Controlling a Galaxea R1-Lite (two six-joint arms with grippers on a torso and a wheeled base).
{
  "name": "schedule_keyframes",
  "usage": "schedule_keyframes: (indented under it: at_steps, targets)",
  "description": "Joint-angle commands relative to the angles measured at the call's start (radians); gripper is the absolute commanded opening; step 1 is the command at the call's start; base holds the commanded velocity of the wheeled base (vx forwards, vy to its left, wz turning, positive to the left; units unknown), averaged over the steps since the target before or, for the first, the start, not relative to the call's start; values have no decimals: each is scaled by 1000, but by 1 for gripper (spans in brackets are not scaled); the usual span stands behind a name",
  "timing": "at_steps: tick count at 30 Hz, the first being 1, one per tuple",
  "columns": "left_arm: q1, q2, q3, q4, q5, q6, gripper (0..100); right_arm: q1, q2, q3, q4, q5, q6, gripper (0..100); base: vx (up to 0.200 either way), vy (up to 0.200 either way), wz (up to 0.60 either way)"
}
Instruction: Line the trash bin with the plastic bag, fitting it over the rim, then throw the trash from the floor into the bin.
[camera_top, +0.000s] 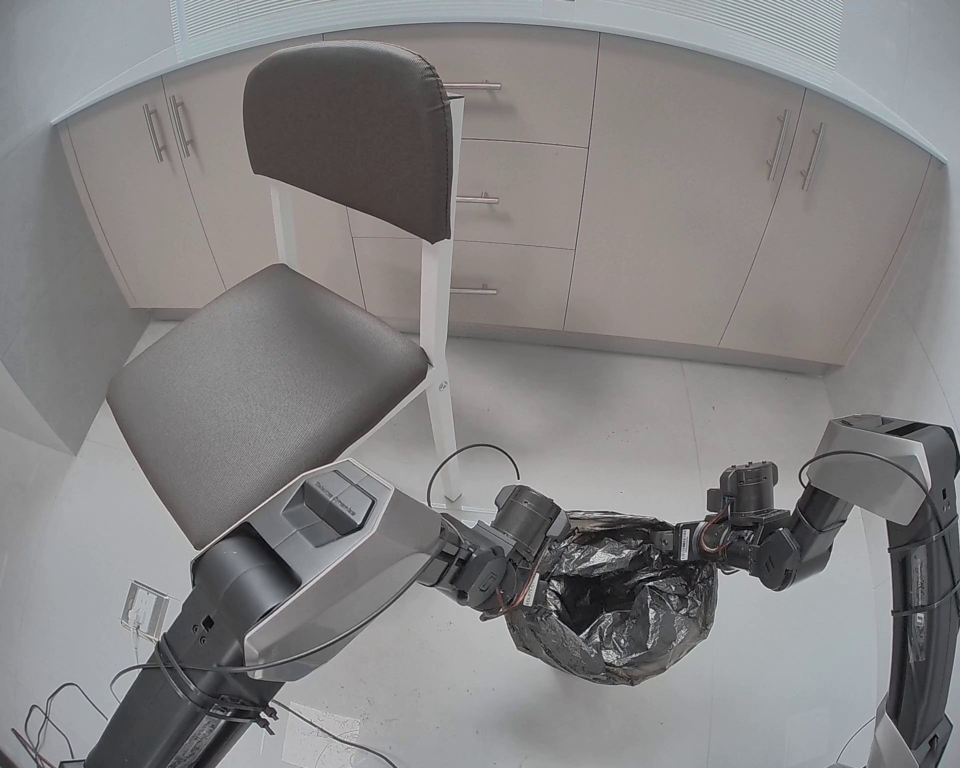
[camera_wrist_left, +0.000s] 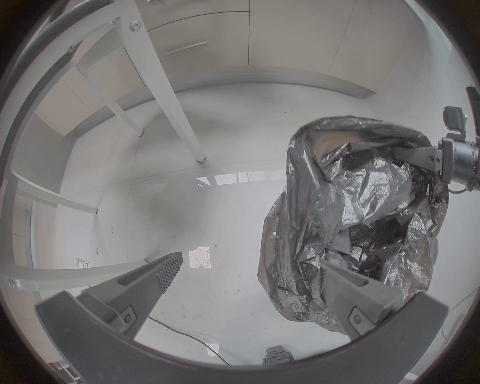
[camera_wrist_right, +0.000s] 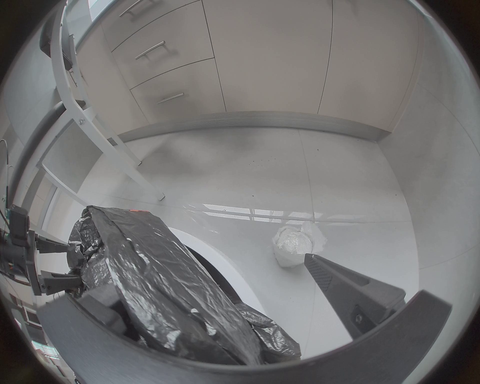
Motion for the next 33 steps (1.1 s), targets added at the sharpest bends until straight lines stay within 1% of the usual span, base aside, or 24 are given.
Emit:
schedule_keyframes:
  at_steps: [1, 8, 11, 12, 13, 14, 15, 16, 17, 20, 21, 22, 25, 27, 33]
  targets:
    - [0, -2, 4, 16, 0, -5, 100, 0, 10, 0, -1, 1, 0, 100, 0, 0, 0]
    - [0, 12, -36, 50, 0, 8, 100, 2, 11, 0, -1, 1, 0, 100, 0, 0, 0]
    - [18, 41, -122, 121, -35, 8, 100, 2, 20, -2, -1, 6, 0, 100, 0, 0, 0]
    - [20, 45, -131, 128, -38, 8, 100, 2, 22, -2, -1, 6, 0, 100, 0, 0, 0]
    - [30, 67, -191, 184, -60, 6, 100, 3, 22, -2, -1, 4, 0, 100, 0, 0, 0]
    - [33, 73, -208, 202, -64, 6, 100, 3, 22, -2, -1, 4, 0, 100, 0, 0, 0]
    - [41, 90, -269, 285, -75, 5, 100, 3, 23, -2, -1, 6, 0, 100, 0, 0, 0]
    - [41, 92, -274, 292, -75, 5, 100, 3, 23, -2, -1, 6, 0, 100, 0, 0, 0]
    - [41, 111, -286, 394, -78, 2, 100, 2, 23, -3, -1, 6, 0, 100, 0, 0, 0]
    - [44, 150, -286, 536, -93, -1, 100, 2, 25, -3, -1, 4, 0, 100, 0, 0, 0]
    - [44, 150, -286, 536, -93, -1, 100, 2, 25, -3, -1, 4, 0, 100, 0, 0, 0]
    - [44, 176, -286, 607, -109, -5, 100, 2, 25, -3, -1, 4, 0, 100, 0, 0, 0]
    - [44, 203, -286, 690, -121, -8, 100, 0, 25, -6, -2, 4, 0, 100, 0, 0, 0]
    - [43, 213, -286, 711, -122, -15, 100, 0, 20, -6, -2, 4, 0, 100, 0, 0, 0]
    - [41, 211, -286, 708, -135, -31, 100, 0, -6, -5, -2, 4, -3, 100, 0, 0, 0]
